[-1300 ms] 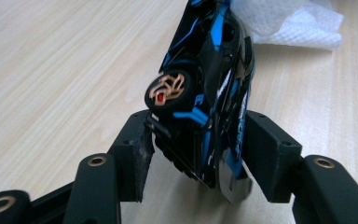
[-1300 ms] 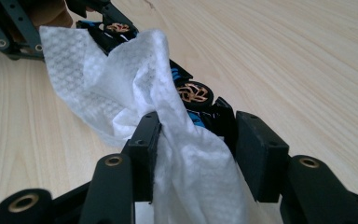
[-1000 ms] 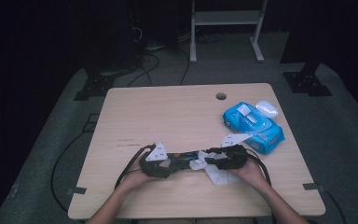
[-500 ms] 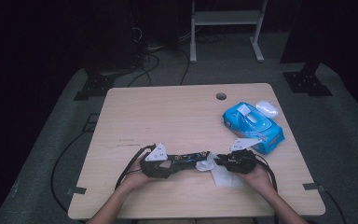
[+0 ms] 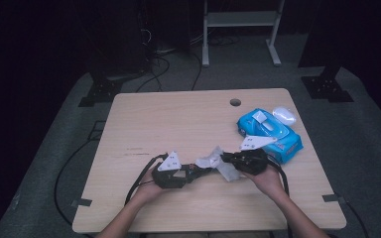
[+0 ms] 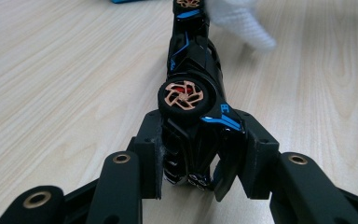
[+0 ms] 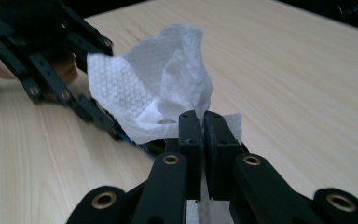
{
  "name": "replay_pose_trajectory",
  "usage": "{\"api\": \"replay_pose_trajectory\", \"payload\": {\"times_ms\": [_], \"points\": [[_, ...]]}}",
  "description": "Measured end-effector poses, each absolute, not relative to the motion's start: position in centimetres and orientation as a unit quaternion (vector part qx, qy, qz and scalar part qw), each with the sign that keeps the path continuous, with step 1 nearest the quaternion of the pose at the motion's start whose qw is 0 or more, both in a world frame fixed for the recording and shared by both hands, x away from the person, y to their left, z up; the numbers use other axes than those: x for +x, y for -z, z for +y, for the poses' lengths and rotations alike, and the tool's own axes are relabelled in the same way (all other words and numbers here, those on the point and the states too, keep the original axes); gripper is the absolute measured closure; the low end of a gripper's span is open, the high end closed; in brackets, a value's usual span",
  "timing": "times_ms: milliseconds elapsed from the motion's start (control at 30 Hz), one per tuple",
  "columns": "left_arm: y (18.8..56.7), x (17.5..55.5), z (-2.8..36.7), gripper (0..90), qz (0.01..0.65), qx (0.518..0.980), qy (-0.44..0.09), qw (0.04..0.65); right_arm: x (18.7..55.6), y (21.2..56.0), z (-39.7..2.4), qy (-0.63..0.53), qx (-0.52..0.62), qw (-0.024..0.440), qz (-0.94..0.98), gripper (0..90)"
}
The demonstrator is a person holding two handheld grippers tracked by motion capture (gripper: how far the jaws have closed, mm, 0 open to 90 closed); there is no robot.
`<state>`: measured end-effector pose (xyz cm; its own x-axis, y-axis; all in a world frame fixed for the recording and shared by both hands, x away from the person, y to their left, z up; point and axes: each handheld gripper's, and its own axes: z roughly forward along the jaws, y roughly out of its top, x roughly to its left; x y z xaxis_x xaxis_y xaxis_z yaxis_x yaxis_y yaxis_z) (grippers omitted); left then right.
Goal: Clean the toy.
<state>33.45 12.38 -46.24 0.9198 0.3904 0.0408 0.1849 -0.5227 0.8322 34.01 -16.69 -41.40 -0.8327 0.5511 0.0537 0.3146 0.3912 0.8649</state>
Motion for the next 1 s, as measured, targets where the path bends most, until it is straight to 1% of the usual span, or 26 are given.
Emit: {"api": "replay_pose_trajectory", "payload": {"times_ms": [167, 200, 267, 333, 433, 600, 733, 800, 900, 1000], "points": [[46.3, 33.5, 12.6, 56.7, 0.156, 0.868, -0.112, 0.458, 34.7, 42.6, -13.5, -0.474, 0.241, 0.105, 0.84, 85.0], [46.3, 33.6, 12.6, 54.9, 0.16, 0.868, -0.11, 0.457, 34.8, 42.8, -13.3, -0.471, 0.238, 0.106, 0.843, 83.9], [46.2, 33.8, 12.7, 55.2, 0.162, 0.866, -0.109, 0.46, 34.7, 42.7, -13.0, -0.467, 0.235, 0.118, 0.845, 77.2], [46.3, 33.9, 12.8, 55.5, 0.163, 0.866, -0.108, 0.46, 34.5, 42.5, -12.9, -0.467, 0.231, 0.131, 0.844, 73.6], [46.4, 33.9, 12.7, 55.0, 0.157, 0.868, -0.115, 0.457, 34.5, 42.5, -12.8, -0.473, 0.225, 0.13, 0.842, 71.3], [46.4, 33.8, 12.5, 55.7, 0.147, 0.869, -0.121, 0.456, 34.9, 42.9, -11.9, -0.48, 0.221, 0.111, 0.842, 69.3], [46.3, 33.7, 12.2, 57.6, 0.137, 0.869, -0.127, 0.459, 35.1, 43.0, -10.8, -0.493, 0.216, 0.095, 0.838, 69.5], [46.3, 33.6, 12.2, 57.9, 0.136, 0.869, -0.129, 0.458, 35.0, 43.0, -10.1, -0.491, 0.213, 0.095, 0.839, 73.4], [46.3, 33.7, 12.3, 57.8, 0.138, 0.869, -0.127, 0.458, 35.1, 43.4, -9.5, -0.494, 0.212, 0.094, 0.838, 82.1], [46.2, 33.6, 12.3, 57.9, 0.139, 0.869, -0.128, 0.457, 35.2, 43.3, -9.7, -0.493, 0.213, 0.097, 0.838, 84.9]]}}
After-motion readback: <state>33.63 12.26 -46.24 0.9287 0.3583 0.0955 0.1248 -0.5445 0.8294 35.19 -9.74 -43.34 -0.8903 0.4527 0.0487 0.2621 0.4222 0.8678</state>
